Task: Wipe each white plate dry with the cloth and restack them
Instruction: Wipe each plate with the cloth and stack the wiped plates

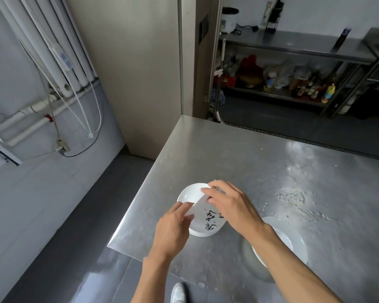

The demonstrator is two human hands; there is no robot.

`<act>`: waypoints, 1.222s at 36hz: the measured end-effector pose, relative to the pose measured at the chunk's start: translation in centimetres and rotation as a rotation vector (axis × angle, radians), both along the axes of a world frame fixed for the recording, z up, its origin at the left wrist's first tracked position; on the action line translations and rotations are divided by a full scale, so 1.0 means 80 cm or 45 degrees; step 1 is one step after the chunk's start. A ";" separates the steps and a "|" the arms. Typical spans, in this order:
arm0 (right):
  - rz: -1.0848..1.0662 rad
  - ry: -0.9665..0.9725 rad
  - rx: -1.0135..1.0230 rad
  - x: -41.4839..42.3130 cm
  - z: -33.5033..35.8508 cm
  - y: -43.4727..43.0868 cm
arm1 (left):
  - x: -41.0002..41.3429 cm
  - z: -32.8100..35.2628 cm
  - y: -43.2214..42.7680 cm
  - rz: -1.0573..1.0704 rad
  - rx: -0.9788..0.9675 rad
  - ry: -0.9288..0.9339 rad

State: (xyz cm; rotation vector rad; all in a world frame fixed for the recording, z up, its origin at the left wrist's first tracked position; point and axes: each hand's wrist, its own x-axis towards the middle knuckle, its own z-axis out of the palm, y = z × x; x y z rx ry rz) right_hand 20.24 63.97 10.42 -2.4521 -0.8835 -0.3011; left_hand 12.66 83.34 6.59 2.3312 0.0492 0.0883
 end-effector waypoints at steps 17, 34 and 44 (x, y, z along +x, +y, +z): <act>-0.293 0.233 0.422 0.009 0.008 0.028 | 0.014 0.024 -0.011 0.268 -1.526 0.179; -0.337 -0.200 0.035 0.023 0.008 0.013 | 0.020 0.018 -0.013 0.269 -1.658 0.332; -0.178 -0.044 0.154 0.019 0.023 0.046 | 0.025 0.019 -0.020 0.272 -1.646 0.313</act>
